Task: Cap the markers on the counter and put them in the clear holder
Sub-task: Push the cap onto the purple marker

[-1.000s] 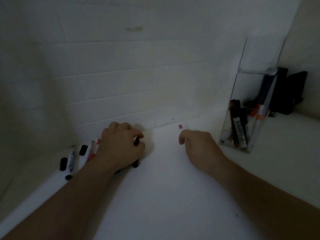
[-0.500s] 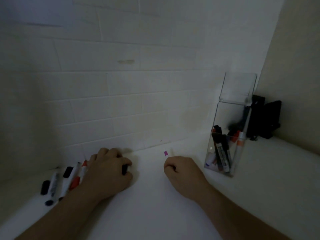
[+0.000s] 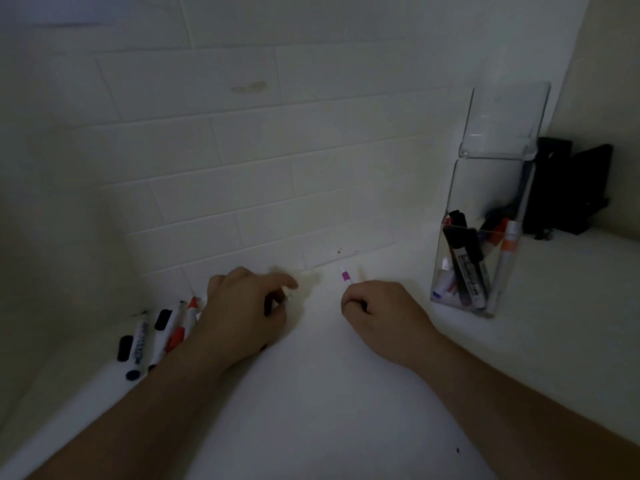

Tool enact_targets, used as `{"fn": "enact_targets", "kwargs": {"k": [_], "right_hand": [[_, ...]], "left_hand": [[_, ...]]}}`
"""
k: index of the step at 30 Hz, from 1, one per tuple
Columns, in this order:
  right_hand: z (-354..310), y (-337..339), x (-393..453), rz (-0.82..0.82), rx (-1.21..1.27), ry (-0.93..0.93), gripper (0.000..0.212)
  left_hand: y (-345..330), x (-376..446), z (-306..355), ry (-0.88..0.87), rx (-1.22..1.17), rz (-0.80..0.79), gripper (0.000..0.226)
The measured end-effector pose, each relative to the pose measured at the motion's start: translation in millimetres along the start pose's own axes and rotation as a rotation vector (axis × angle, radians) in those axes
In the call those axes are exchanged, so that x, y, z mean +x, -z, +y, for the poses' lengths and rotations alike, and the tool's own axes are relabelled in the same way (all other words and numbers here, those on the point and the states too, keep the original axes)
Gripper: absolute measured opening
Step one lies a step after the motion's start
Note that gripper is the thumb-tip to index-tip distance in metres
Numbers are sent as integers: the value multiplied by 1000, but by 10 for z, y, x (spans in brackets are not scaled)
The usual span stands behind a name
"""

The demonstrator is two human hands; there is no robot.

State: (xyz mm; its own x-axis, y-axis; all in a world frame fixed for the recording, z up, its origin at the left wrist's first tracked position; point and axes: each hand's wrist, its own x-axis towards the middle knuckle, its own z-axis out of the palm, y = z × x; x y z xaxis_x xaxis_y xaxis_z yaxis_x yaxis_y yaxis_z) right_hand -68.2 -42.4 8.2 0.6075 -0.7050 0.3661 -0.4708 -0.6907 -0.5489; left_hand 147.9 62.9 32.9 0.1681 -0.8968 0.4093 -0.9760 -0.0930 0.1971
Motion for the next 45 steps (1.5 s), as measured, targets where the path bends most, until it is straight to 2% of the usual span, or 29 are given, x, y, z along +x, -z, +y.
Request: {"fn": "enact_targets", "kwargs": {"k": [2,5,10,12,16,20,23,35,45], "right_hand": [[9,-10,8,-3,-6,10,28],[17,-8,11,-14,-14,30,25],[32,-43,0,-1,-1,118,26],[27,-39,-22,21,58,144,35],[-23,-18,-41,61,195,53,62],[-63,-50,-47,17,83,48,37],[-58,-73,-48,40,-35,113,15],[-53,-102,-35,58,-31,196,15],[-134,-128,-40,108,-194,254,31]], "left_hand": [[28,-4,-3,-8,-53,40,32],[59,-19,4,-28,-149,114,20],[38,-54,3,-76,-264,111,16],[43,-65,-2,-85,-304,122,18],[35,-54,-48,-67,-320,127,16],[25,-50,-72,-57,-242,117,10],[29,-43,-106,-62,-223,120,15],[-37,-35,-106,-183,-220,129,19],[-79,-39,4,-197,-174,109,24]]}}
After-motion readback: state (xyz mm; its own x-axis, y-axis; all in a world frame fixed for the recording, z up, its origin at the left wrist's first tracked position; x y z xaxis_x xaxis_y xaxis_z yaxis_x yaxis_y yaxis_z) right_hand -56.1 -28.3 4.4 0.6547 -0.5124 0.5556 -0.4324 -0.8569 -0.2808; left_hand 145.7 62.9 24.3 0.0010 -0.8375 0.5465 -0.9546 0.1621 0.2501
